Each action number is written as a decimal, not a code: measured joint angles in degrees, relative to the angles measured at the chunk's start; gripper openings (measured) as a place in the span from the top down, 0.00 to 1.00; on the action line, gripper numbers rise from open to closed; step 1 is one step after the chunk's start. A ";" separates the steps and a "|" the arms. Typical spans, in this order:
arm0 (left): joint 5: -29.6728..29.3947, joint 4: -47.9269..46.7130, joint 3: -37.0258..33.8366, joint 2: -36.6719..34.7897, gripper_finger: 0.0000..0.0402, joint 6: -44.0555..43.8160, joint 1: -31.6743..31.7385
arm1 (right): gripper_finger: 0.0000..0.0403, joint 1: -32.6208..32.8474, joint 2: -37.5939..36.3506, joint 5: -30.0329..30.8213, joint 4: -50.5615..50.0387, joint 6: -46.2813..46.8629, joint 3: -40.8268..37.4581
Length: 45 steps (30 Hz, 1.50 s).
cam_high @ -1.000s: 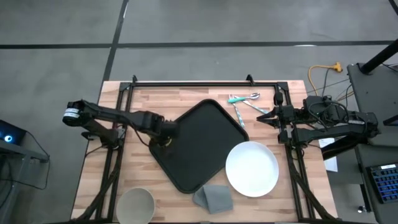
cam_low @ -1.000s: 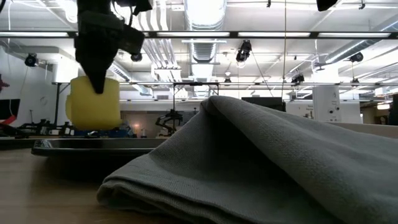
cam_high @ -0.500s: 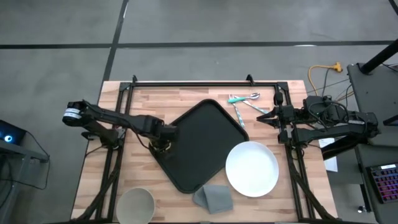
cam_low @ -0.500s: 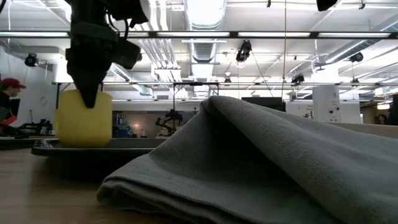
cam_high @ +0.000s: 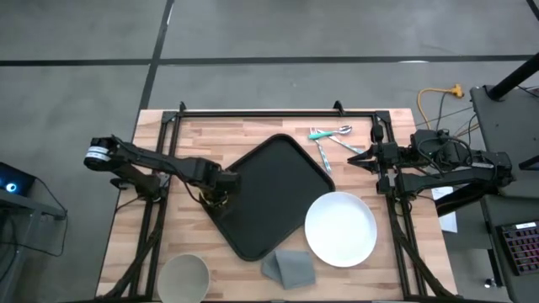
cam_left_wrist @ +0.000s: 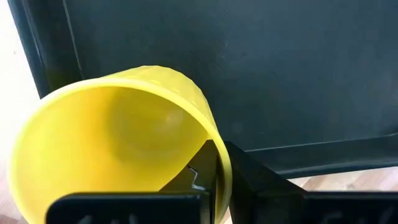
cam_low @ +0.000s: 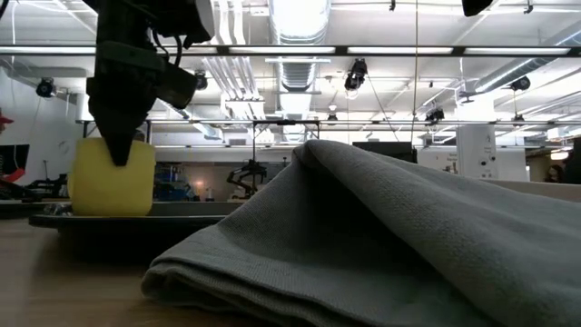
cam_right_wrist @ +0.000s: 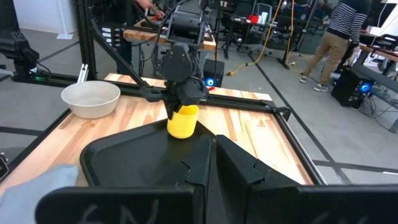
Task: Set up tray
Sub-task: Put the yellow mug on the black tray
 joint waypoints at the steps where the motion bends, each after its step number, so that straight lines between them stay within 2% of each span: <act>1: 0.11 0.05 0.18 0.02 0.99 -0.04 0.00 | 0.96 -0.01 0.00 -0.02 0.00 0.08 0.00; 7: 1.03 0.45 0.49 0.06 0.98 -0.02 0.00 | 0.96 -0.02 0.00 0.00 0.00 0.07 0.00; 17: 1.63 0.42 0.38 0.08 0.80 0.02 0.00 | 0.96 -0.01 0.00 -0.01 0.00 -0.01 0.00; 22: 1.86 0.39 0.38 0.08 0.75 0.07 0.00 | 0.96 0.00 0.00 -0.02 0.00 0.01 0.00; 29: 2.41 0.34 0.38 0.08 0.74 0.09 0.00 | 0.96 -0.02 0.00 0.00 0.00 0.09 0.00; 36: 7.20 0.28 0.45 0.08 0.74 0.11 0.00 | 0.96 0.00 0.00 0.00 0.00 -0.01 0.00; 45: 7.22 -1.03 1.49 0.08 0.74 0.11 0.13 | 0.96 -0.01 0.00 0.00 0.00 0.00 0.00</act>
